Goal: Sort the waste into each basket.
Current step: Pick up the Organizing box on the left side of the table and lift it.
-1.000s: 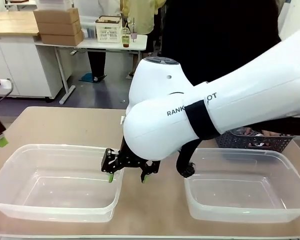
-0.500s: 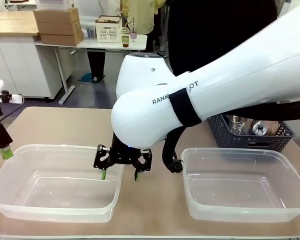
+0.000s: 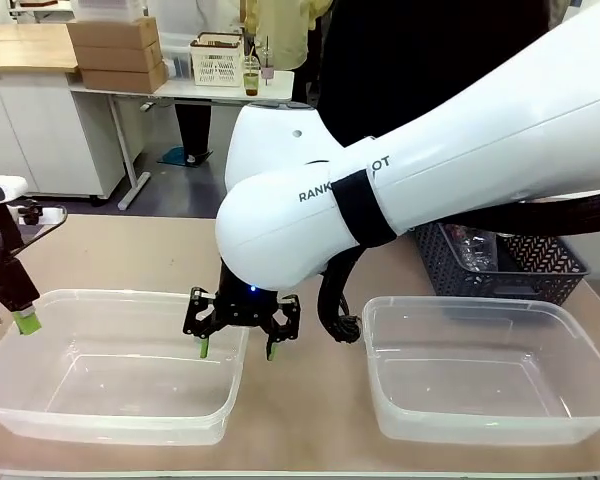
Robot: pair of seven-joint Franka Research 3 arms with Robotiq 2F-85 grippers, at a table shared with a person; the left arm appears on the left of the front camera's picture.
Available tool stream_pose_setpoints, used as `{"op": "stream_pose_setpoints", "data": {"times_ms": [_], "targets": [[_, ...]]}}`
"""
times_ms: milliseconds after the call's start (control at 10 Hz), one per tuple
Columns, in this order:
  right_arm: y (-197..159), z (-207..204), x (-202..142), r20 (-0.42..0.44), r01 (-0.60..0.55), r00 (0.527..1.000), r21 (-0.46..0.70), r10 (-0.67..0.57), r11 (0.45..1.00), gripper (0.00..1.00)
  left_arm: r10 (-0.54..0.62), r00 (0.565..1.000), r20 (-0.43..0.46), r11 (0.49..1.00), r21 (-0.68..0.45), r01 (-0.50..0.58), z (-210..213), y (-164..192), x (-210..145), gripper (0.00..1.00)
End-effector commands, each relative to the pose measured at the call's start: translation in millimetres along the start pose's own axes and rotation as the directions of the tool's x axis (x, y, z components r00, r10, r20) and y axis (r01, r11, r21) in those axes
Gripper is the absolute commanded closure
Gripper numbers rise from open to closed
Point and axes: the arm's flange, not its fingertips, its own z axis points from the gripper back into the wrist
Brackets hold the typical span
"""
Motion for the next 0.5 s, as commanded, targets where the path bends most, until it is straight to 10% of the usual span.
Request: {"op": "stream_pose_setpoints", "data": {"times_ms": [0, 100, 200, 300, 400], "targets": [[8, -1, 2, 0.018, 0.026, 1.0, -0.04, -0.025, 0.999, 0.0, -0.038, 0.999, 0.015, 0.999, 0.021, 0.037, -95, -34, -64, 0.0], [7, -2, -1, -0.007, 0.012, 1.0, -0.048, -0.012, 0.999, 0.0, -0.038, 0.999, 0.004, 0.998, 0.058, 0.038, -99, -32, -63, 0.22], [7, -3, -2, -0.029, 0.005, 1.0, -0.064, -0.006, 0.998, 0.6, -0.034, 0.999, -0.006, 0.996, 0.084, 0.035, -102, -30, -63, 0.58], [7, -2, -3, -0.031, 0.002, 1.0, -0.066, -0.004, 0.998, 0.6, -0.019, 1.0, -0.001, 0.991, 0.132, 0.018, -107, -28, -64, 0.8], [7, -1, -4, -0.031, 0.0, 1.0, -0.065, -0.002, 0.998, 1.0, 0.0, 1.0, 0.009, 0.983, 0.183, -0.002, -112, -26, -65, 1.0]]}}
